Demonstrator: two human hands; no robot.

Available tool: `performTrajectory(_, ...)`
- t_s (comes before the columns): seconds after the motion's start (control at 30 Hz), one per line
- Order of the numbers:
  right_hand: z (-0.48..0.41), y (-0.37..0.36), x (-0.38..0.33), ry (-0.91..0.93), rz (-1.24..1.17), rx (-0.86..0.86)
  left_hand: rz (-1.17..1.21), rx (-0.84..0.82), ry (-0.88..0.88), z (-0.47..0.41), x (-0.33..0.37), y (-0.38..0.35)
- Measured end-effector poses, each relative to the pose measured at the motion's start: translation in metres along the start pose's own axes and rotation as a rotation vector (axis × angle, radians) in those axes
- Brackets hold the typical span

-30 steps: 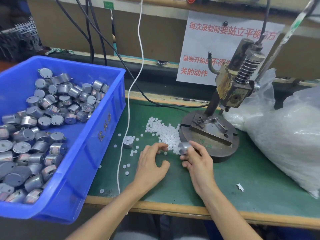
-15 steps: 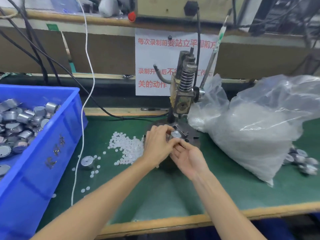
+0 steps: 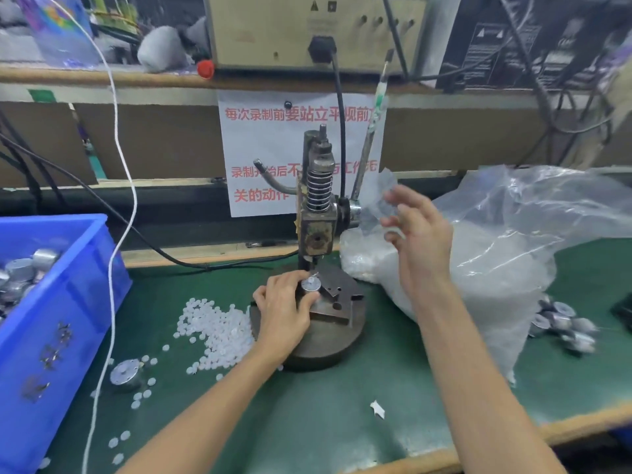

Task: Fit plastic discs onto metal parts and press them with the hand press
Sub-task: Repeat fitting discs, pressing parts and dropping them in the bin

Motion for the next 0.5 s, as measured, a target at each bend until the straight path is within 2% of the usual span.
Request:
performTrajectory(0.07,-0.038,-0.017,-0.044,0.107,0.036,-0.046,-0.012,-0.001,-0.007,0.001,0.002,0.001)
performTrajectory(0.17,-0.066,-0.052,-0.067,0.061,0.073,-0.235,-0.02,0.0,-0.013,0.003,0.002,0.003)
performTrajectory(0.2,-0.067,-0.058,-0.068,0.062,0.111,-0.251,-0.021,0.0,-0.017,0.004,0.003,0.003)
performTrajectory(0.27,-0.054,-0.058,-0.067,0.163,0.179,-0.164,-0.018,0.003,-0.024,0.004,0.003,0.003)
performTrajectory(0.37,-0.011,-0.043,-0.052,0.347,0.071,-0.064,-0.016,0.011,-0.026,0.003,0.0,0.002)
performTrajectory(0.5,0.026,-0.036,-0.033,0.378,-0.119,-0.17,-0.004,0.022,-0.027,0.003,0.0,0.002)
Point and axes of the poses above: each hand's wrist, its own z-axis away from the middle knuckle, its own y-axis out of the back of the hand, x = y × z, the point moved 6 cm from there along -z, towards the middle knuckle, and after that the axes turned 8 degrees about -x, right-handed, at the moved point
